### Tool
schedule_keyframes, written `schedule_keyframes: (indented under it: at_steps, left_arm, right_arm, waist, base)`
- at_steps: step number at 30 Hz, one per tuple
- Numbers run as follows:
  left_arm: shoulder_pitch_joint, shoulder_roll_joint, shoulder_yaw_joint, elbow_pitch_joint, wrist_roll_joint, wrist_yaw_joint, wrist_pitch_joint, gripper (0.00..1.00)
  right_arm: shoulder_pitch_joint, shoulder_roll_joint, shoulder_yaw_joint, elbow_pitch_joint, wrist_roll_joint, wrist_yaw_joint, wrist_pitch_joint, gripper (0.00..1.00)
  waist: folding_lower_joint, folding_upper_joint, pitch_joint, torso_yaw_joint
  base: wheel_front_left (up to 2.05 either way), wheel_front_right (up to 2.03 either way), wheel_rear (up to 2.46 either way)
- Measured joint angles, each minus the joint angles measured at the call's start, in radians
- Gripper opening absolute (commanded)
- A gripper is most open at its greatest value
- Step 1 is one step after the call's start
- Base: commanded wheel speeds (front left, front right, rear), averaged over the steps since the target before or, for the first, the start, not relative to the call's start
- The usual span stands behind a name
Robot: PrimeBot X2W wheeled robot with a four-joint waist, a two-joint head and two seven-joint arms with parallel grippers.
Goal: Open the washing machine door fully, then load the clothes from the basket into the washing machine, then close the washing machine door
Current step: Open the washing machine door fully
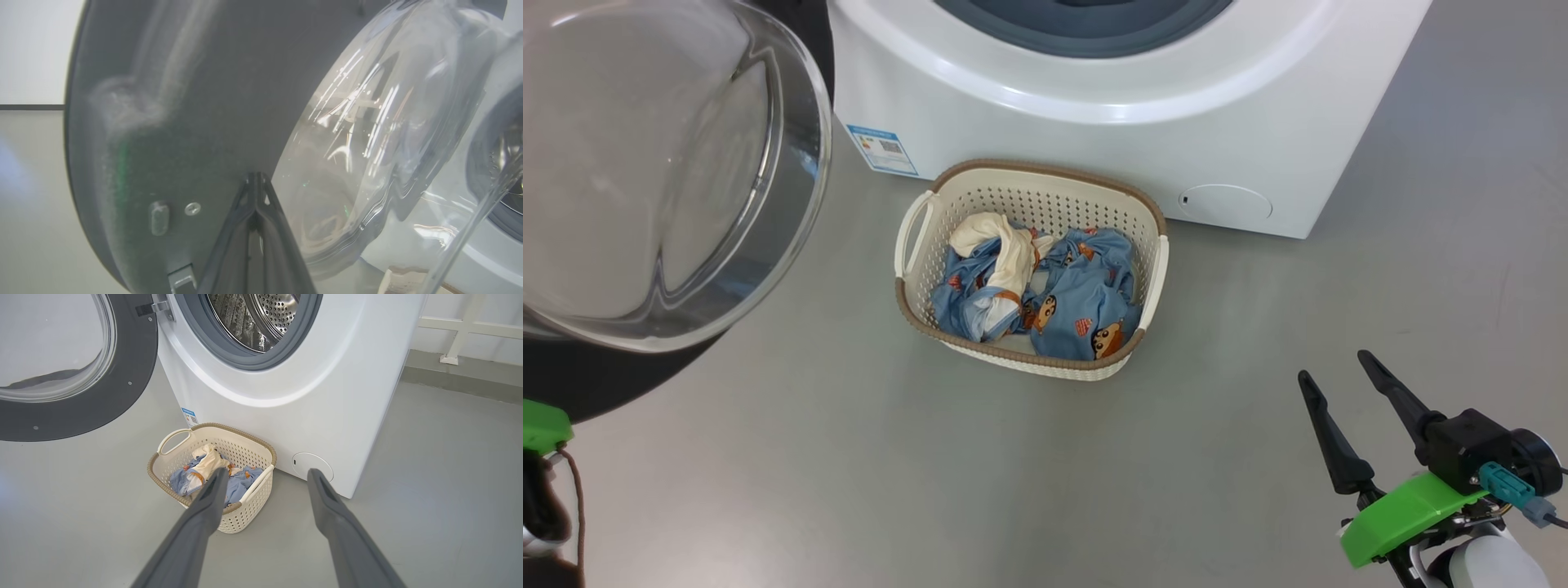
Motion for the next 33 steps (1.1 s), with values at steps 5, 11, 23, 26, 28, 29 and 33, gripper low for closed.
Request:
schedule_keyframes:
  at_steps: [5, 11, 23, 26, 28, 29, 33]
  left_arm:
    - [0.0, -0.021, 0.032, -0.002, 0.03, -0.016, 0.0, 0.0]
    - [0.01, -0.038, 0.067, -0.072, 0.078, -0.041, 0.0, 0.0]
    - [0.118, -0.121, -0.005, -0.375, 0.193, -0.133, 0.0, 0.0]
    - [0.147, -0.135, -0.05, -0.429, 0.206, -0.146, 0.0, 0.0]
    - [0.17, -0.142, -0.077, -0.455, 0.214, -0.153, 0.0, 0.0]
    - [0.182, -0.142, -0.09, -0.466, 0.219, -0.154, 0.0, 0.0]
    - [0.231, -0.146, -0.13, -0.518, 0.231, -0.162, 0.012, 0.0]
  right_arm:
    - [0.0, 0.002, 0.001, 0.008, 0.0, 0.0, -0.001, 1.0]
    - [0.0, 0.014, 0.002, 0.021, 0.0, 0.0, -0.011, 1.0]
    - [0.033, 0.07, -0.008, 0.04, 0.003, 0.0, -0.046, 1.0]
    - [0.049, 0.081, -0.008, 0.039, 0.005, 0.0, -0.053, 1.0]
    - [0.049, 0.086, -0.01, 0.034, 0.005, 0.0, -0.053, 1.0]
    - [0.049, 0.091, -0.013, 0.032, 0.005, 0.0, -0.053, 1.0]
    - [0.059, 0.109, -0.014, 0.012, 0.008, 0.0, -0.054, 1.0]
  waist:
    - [-0.0001, 0.0, -0.012, -0.004]
    - [0.0, 0.0, -0.034, -0.012]
    - [0.0, 0.0, -0.104, -0.066]
    - [-0.0001, 0.0, -0.121, -0.095]
    - [0.0, 0.0, -0.131, -0.118]
    - [0.0, 0.0, -0.136, -0.13]
    - [0.0, 0.0, -0.156, -0.183]
  base:
    - [0.0, 0.0, 0.0]
    - [0.0, 0.0, 0.0]
    - [0.0, 0.0, 0.0]
    - [0.0, 0.0, 0.0]
    - [0.0, 0.0, 0.0]
    - [0.0, 0.0, 0.0]
    - [0.0, 0.0, 0.0]
